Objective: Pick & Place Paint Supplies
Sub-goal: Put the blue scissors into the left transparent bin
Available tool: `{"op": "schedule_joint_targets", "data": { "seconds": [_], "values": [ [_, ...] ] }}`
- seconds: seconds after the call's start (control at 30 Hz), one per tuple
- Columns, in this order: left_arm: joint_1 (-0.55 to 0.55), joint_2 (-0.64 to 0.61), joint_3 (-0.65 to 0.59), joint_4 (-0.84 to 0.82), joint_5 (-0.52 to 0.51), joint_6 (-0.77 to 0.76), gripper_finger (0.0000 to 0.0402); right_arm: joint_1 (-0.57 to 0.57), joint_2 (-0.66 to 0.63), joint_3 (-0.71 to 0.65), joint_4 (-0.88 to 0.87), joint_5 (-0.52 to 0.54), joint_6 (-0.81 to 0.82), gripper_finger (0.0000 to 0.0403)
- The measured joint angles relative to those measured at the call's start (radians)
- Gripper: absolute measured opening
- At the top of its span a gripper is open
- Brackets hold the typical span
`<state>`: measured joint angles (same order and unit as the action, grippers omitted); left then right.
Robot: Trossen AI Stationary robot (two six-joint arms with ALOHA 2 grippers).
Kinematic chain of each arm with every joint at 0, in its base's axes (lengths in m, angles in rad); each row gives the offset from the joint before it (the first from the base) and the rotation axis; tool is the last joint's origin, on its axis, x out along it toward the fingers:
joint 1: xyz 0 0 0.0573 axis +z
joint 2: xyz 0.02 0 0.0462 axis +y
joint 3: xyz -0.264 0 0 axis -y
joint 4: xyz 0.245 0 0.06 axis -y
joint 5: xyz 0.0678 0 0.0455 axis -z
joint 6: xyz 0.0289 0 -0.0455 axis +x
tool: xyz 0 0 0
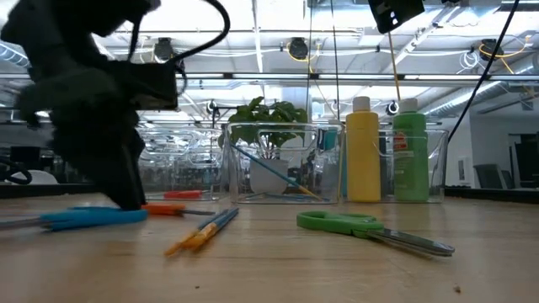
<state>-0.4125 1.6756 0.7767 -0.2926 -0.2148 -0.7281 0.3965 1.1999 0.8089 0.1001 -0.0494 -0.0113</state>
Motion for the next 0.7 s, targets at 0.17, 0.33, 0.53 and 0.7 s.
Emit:
{"op": "schedule_joint_targets", "data": {
  "seconds": [0.17, 0.33, 0.53, 0.7],
  "values": [
    [0.034, 0.000, -0.001, 0.010, -0.013, -0.073, 0.0234, 0.000, 0.000, 0.000, 0.000, 0.000, 0.000, 0.0194],
    [0.044, -0.009, -0.002, 0.023, 0.031, 0.098, 0.0234, 0.000, 0.000, 0.000, 0.000, 0.000, 0.000, 0.0194],
    [0.028, -0.027, 0.002, 0.068, 0.003, 0.251, 0.0234, 0.000, 0.000, 0.000, 0.000, 0.000, 0.000, 0.0194],
    [0.029, -0.061, 0.034, 0.075, -0.014, 0.341, 0.0234, 0.000, 0.001, 0.000, 0.000, 0.000, 0.000, 0.0194]
  ]
}}
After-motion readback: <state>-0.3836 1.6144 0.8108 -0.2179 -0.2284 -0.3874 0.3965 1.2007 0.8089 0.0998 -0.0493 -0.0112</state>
